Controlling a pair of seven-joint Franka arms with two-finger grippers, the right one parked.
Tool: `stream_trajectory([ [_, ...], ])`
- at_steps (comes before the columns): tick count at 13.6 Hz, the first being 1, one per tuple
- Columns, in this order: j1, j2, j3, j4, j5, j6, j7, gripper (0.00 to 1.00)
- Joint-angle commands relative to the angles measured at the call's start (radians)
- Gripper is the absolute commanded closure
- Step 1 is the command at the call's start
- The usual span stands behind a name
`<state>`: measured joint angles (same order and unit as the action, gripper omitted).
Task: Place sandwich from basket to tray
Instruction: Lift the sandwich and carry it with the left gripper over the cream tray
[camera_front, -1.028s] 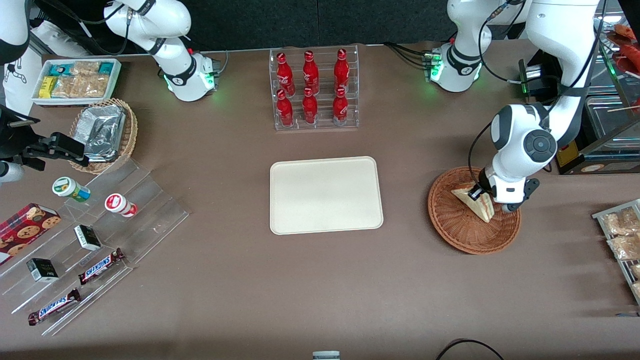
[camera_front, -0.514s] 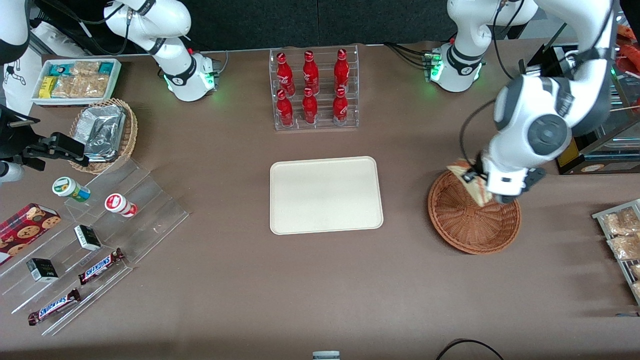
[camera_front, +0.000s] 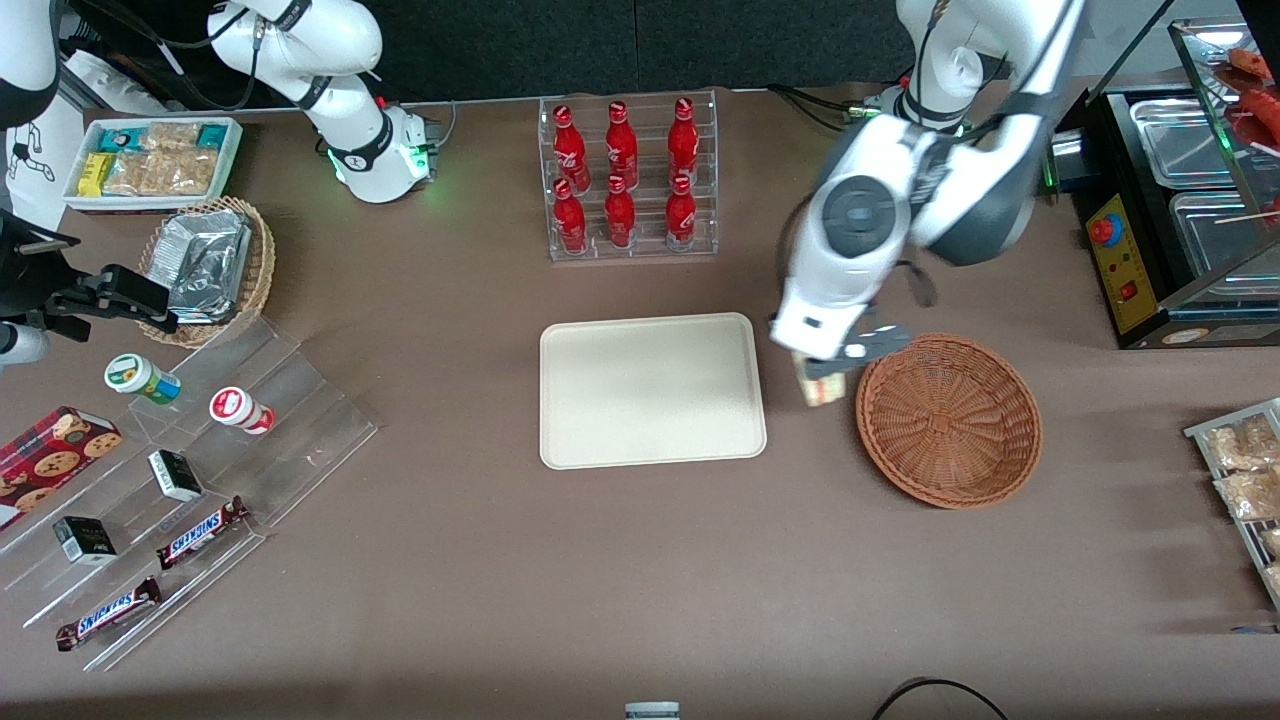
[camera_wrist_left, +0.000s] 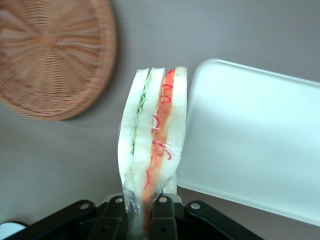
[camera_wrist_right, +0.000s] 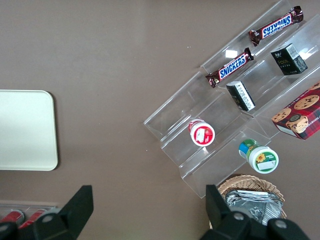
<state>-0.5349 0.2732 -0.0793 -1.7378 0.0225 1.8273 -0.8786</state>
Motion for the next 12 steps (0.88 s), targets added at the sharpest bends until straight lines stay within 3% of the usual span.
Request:
stream_trajectory([
  [1,-0.101,0.190,0.016,0.196,0.004,-0.022,-0.051,0.90],
  [6,-0.211,0.398,0.018,0.336,0.008,0.099,-0.103,0.90],
  [12,-0.253,0.460,0.018,0.348,0.013,0.194,-0.102,0.90],
])
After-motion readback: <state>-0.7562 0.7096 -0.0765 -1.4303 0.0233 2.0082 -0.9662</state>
